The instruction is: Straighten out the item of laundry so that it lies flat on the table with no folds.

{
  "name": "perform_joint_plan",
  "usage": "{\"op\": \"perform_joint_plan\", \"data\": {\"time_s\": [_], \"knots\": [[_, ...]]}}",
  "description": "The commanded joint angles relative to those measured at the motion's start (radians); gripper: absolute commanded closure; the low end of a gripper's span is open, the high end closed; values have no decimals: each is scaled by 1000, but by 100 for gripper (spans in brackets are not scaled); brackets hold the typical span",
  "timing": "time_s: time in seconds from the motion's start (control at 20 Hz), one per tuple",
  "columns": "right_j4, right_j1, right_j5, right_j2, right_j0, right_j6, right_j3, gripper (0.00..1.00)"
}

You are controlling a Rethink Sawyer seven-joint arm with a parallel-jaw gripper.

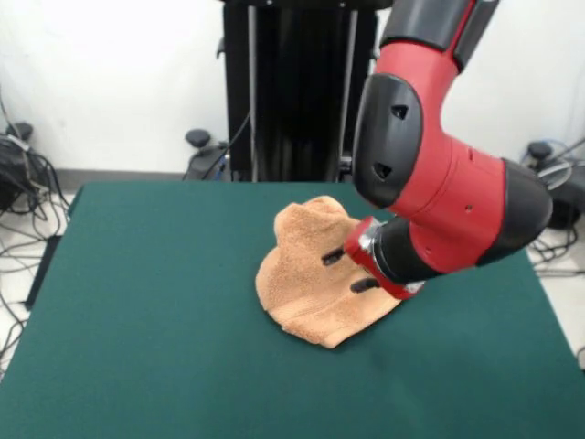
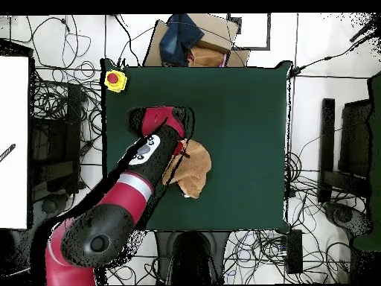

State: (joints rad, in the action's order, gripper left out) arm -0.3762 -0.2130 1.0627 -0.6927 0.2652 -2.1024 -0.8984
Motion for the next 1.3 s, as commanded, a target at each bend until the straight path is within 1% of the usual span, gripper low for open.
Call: {"op": "perform_joint_plan", "data": {"time_s": [0.05, 0.1, 0.2, 0.6, 0.7, 0.8, 0.9, 1.0, 1.05, 1.15, 1.3], "knots": [[-74, 43, -271, 143, -25, -343, -135, 0], [-85, 108, -527, 238, -40, -289, -255, 0], [-83, 105, -566, 253, -50, -273, -265, 0], [-105, 93, -578, 253, -48, -248, -270, 0], [-111, 98, -590, 259, -46, -243, -286, 0], [-119, 96, -566, 249, -38, -254, -288, 0], [-128, 98, -432, 229, -27, -272, -278, 0], [-130, 101, -332, 217, -18, -287, -270, 0], [-124, 100, -279, 221, -24, -274, -261, 0], [-123, 94, -244, 223, -28, -270, -252, 0], [-120, 58, -233, 216, -31, -273, -217, 0]]}}
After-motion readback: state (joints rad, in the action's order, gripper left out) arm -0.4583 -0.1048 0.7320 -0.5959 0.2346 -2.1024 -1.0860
